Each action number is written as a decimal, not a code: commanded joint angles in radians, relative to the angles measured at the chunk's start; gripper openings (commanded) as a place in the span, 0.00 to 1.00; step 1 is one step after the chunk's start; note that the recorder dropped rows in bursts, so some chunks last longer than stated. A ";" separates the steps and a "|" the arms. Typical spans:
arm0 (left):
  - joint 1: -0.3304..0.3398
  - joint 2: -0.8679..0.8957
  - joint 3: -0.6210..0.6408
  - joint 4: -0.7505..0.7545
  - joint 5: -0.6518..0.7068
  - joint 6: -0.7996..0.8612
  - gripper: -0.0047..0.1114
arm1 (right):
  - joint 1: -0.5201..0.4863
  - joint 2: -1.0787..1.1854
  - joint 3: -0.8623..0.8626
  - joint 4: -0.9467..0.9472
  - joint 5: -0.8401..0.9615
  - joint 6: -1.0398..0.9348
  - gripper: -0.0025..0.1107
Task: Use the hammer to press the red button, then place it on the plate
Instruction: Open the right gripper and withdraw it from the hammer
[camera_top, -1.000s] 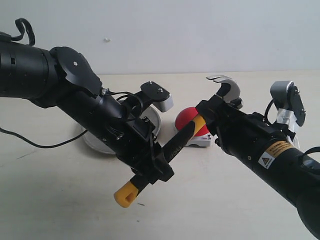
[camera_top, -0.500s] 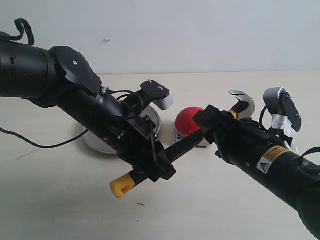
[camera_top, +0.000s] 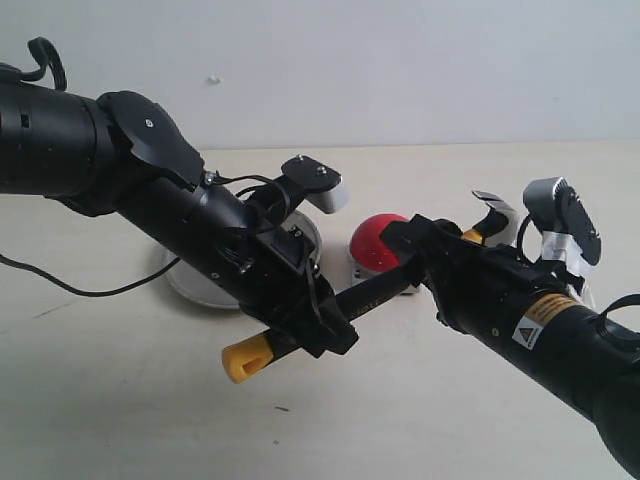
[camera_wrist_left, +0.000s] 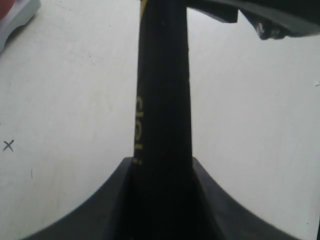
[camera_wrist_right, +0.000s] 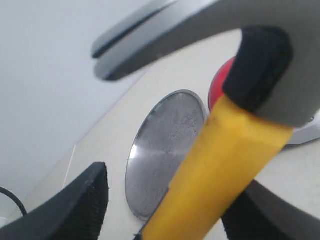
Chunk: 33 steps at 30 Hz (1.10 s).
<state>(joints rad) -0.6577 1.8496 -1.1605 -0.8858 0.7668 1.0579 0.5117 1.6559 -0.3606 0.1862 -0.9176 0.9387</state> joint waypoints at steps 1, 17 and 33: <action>-0.006 -0.016 -0.006 -0.034 0.001 0.020 0.04 | 0.000 -0.004 -0.005 -0.035 -0.041 -0.049 0.56; -0.006 -0.016 -0.006 -0.037 -0.001 0.020 0.04 | 0.000 -0.121 -0.003 -0.037 0.115 -0.124 0.56; -0.006 -0.016 -0.006 -0.076 -0.010 0.022 0.04 | 0.000 -0.290 0.126 -0.028 0.141 -0.134 0.56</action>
<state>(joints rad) -0.6613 1.8404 -1.1605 -0.9363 0.7589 1.0818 0.5117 1.3849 -0.2343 0.1756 -0.7376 0.8215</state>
